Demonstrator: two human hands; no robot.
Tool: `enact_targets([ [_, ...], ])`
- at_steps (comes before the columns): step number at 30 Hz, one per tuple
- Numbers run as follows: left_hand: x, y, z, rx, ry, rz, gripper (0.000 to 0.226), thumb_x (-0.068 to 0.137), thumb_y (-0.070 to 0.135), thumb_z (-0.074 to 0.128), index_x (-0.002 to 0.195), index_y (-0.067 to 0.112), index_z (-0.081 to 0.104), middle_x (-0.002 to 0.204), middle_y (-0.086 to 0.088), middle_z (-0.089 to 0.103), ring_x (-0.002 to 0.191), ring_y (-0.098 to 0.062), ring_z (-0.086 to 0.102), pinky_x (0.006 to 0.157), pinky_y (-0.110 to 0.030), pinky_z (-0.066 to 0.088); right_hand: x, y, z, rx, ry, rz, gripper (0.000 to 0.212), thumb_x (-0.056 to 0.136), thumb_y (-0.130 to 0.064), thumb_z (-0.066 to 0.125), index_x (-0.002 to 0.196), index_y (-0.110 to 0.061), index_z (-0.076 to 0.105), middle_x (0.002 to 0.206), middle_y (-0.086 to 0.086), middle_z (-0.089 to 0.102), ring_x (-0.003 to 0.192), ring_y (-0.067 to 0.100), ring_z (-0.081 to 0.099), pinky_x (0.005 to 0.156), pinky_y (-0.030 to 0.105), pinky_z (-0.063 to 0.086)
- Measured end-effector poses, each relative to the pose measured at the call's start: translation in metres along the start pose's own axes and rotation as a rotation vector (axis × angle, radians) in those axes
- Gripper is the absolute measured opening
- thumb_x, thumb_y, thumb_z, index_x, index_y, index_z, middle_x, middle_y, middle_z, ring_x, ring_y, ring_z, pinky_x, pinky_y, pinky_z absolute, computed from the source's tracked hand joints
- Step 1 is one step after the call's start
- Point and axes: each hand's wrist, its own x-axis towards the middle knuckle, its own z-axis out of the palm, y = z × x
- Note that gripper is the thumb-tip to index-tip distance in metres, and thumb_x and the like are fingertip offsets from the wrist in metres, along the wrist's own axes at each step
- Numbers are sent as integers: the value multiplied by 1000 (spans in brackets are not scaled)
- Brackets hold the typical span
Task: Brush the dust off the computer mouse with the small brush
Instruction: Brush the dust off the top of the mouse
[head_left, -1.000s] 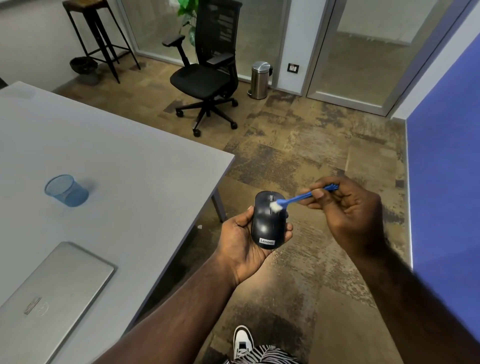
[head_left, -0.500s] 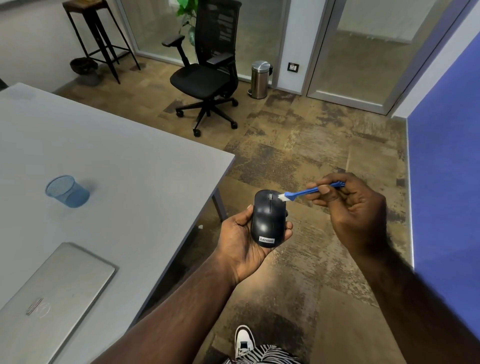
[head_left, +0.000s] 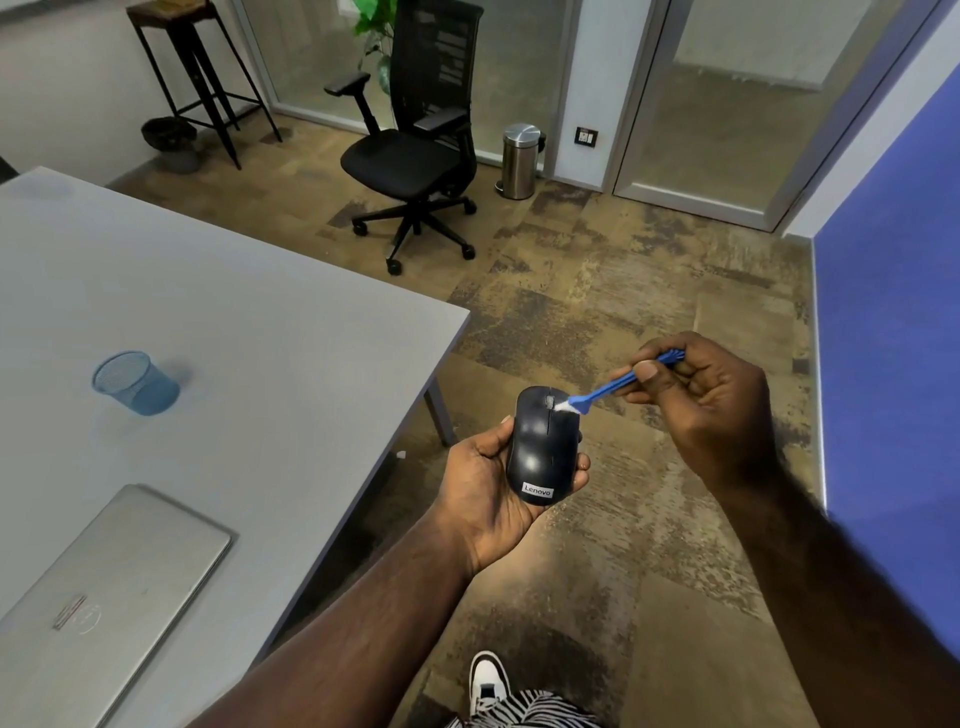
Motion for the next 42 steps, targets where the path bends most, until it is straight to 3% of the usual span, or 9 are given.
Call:
enact_targets([
  [6,0,0,4,42,35,17,54,99,34,34,132,-4,53,115,-27,61,95,-38,61,80,-44,57,-1,-4,5,-12,-42,-28,17,94,-1,60,95,-17,67,91,-1,75,82,13,76,69,33,62],
  [10,1,-2,4,62,74,43,51,100,34,34,132,0,53,117,-28,60,94,-38,62,80,-44,56,-7,-13,12,57,-64,-76,11,91,-12,61,94,-21,68,90,-4,75,83,14,76,68,32,62],
  [16,1,-4,4,70,81,78,46,101,34,33,123,3,60,114,-21,65,96,-33,62,97,-48,45,-17,-18,18,-88,-286,-194,10,89,-12,63,95,-12,71,87,-4,75,81,6,74,63,33,61],
  [21,3,-2,3,56,73,92,44,99,32,37,128,5,55,115,-25,60,90,-35,62,84,-44,51,-10,-13,16,-152,-83,-186,15,91,-2,64,99,-13,71,90,-6,74,79,6,74,62,39,61],
  [27,8,-4,-3,34,43,121,48,98,29,39,139,5,45,120,-22,56,88,-31,61,87,-44,47,-15,-18,10,-154,-277,-240,9,88,-11,65,91,-8,73,88,-10,73,78,0,72,63,29,60],
  [32,9,-2,-3,35,8,162,47,87,22,50,132,11,53,118,-20,52,89,-29,55,82,-44,45,-14,-14,10,-120,-137,-220,16,90,-3,64,99,-16,68,92,-3,75,81,6,74,65,36,62],
  [37,11,-3,-4,44,-14,185,40,96,16,41,134,11,49,112,-15,58,86,-26,61,81,-42,44,-20,-18,10,-175,-311,-262,12,88,-15,63,95,-11,73,87,-4,75,79,4,73,61,30,60],
  [42,10,-2,-5,22,-44,184,33,96,16,43,127,11,53,116,-17,55,89,-25,57,86,-43,43,-16,-18,8,-205,-158,-273,10,88,-4,66,95,-8,72,91,-4,74,82,2,72,65,30,60],
])
